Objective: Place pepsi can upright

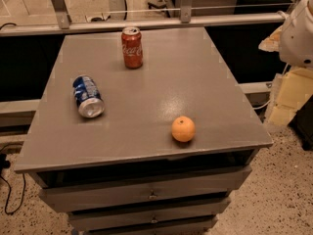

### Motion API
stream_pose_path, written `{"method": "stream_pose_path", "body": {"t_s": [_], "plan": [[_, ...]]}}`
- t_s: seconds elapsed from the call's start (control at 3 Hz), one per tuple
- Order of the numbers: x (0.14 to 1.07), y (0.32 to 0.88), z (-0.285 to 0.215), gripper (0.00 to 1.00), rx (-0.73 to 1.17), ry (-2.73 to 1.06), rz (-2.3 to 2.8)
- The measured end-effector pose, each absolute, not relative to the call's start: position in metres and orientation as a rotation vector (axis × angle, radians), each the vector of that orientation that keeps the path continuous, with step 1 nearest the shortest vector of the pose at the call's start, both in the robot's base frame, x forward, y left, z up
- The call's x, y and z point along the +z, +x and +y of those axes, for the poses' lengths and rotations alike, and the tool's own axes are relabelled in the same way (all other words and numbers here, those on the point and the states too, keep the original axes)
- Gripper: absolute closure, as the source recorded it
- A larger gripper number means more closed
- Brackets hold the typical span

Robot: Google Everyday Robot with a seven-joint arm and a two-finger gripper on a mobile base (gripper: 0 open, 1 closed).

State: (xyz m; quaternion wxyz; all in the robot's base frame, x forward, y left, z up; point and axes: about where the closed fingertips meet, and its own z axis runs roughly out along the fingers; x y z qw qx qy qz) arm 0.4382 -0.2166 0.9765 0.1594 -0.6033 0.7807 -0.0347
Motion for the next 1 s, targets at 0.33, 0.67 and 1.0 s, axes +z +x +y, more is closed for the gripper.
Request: {"method": "stream_pose_path", "body": {"t_s": [0.33,0.67,1.0], "plan": [[0.977,0.438,-0.217,0.00,-0.099,-1.724,2.231],[0.975,0.445,-0.207,0.00,-0.063,-1.725,2.204],[0.965,0.470,-0.170,0.00,0.023,-1.719,2.166]]}}
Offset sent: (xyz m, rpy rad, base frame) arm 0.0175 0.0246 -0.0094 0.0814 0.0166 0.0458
